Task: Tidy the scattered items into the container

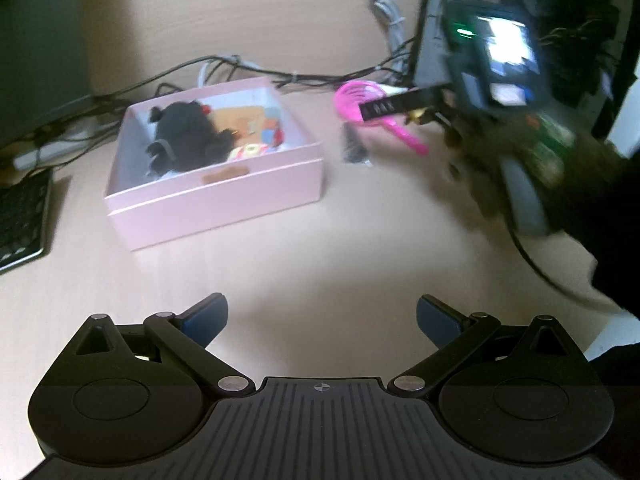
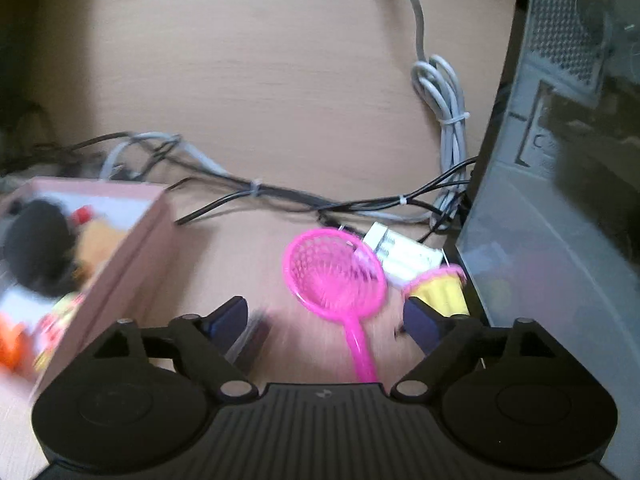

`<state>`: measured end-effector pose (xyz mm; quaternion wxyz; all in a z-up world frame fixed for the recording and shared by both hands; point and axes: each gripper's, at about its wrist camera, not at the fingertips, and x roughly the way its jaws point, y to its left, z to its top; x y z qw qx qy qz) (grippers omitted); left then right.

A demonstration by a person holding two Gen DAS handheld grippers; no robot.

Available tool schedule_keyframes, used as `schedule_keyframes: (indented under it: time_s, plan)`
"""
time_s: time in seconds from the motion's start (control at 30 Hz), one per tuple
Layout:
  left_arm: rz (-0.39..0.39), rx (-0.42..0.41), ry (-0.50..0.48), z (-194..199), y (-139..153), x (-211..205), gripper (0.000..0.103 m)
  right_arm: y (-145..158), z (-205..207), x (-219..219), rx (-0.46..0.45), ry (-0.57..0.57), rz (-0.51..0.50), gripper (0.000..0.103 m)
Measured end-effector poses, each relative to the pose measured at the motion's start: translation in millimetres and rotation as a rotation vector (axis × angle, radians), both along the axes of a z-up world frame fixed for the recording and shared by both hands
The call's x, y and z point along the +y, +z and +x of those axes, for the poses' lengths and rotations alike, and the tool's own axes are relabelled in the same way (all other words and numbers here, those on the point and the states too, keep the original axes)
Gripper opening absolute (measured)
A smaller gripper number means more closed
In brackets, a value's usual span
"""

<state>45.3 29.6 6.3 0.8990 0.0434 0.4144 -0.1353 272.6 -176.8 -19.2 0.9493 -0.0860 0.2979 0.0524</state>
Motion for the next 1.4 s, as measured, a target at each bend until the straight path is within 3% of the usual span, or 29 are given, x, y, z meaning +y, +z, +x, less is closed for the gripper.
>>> schedule_keyframes:
  time_s: [0.07,0.2,0.27,0.3,0.33,0.57,0.8,0.9,1.03,1.07,1.13,1.2,1.33,1.4]
  plan:
    - [0.021,0.007,0.023,-3.1,0.8,5.9,0.103,-6.9,24.4,0.8,0.010,-0.038,0.011,0.099]
    - [0.050,0.047,0.084,-6.2,-2.7,25.2,0.103,-20.6,59.9,-4.4,0.074,-0.067,0.084,0.100]
    - [0.056,0.063,0.120,-8.5,-4.6,36.8,0.103,-24.1,66.1,-3.5,0.081,-0.058,0.091,0.094]
    - [0.054,0.067,0.134,-9.5,-5.0,41.3,0.103,-24.7,66.8,-2.7,0.087,-0.048,0.090,0.084]
    - [0.050,0.069,0.144,-10.2,-5.4,45.0,0.103,-24.4,65.6,-2.5,0.091,-0.043,0.091,0.084]
    - [0.023,0.049,0.105,0.6,-5.2,40.1,0.103,2.1,-1.1,-14.9,0.054,0.032,0.128,0.083]
    - [-0.027,0.009,0.024,20.9,-5.5,13.9,0.103,13.2,-100.7,-28.8,0.148,0.234,0.119,0.084]
    - [-0.041,-0.003,-0.002,23.7,-6.1,4.1,0.103,17.0,-115.6,-36.5,0.220,0.302,0.183,0.092]
    - [-0.052,-0.006,-0.018,25.3,-7.2,-3.6,0.103,36.1,-110.4,-44.2,0.158,0.295,0.253,0.097]
    - [-0.054,-0.007,-0.017,25.7,-7.2,-4.1,0.103,38.8,-102.5,-42.5,0.145,0.267,0.259,0.094]
    - [-0.055,-0.010,-0.012,25.1,-7.0,-3.5,0.103,37.0,-82.7,-35.8,0.144,0.210,0.266,0.068]
    - [-0.054,-0.013,0.001,23.8,-6.6,-0.2,0.103,29.5,-55.6,-27.2,0.185,0.165,0.276,0.054]
    - [-0.047,-0.015,0.047,17.7,-5.9,10.9,0.103,2.5,-10.8,-7.4,0.258,0.121,0.251,0.052]
    - [-0.047,-0.011,0.075,14.2,-6.1,18.2,0.103,-11.7,-1.0,0.3,0.286,0.106,0.209,0.047]
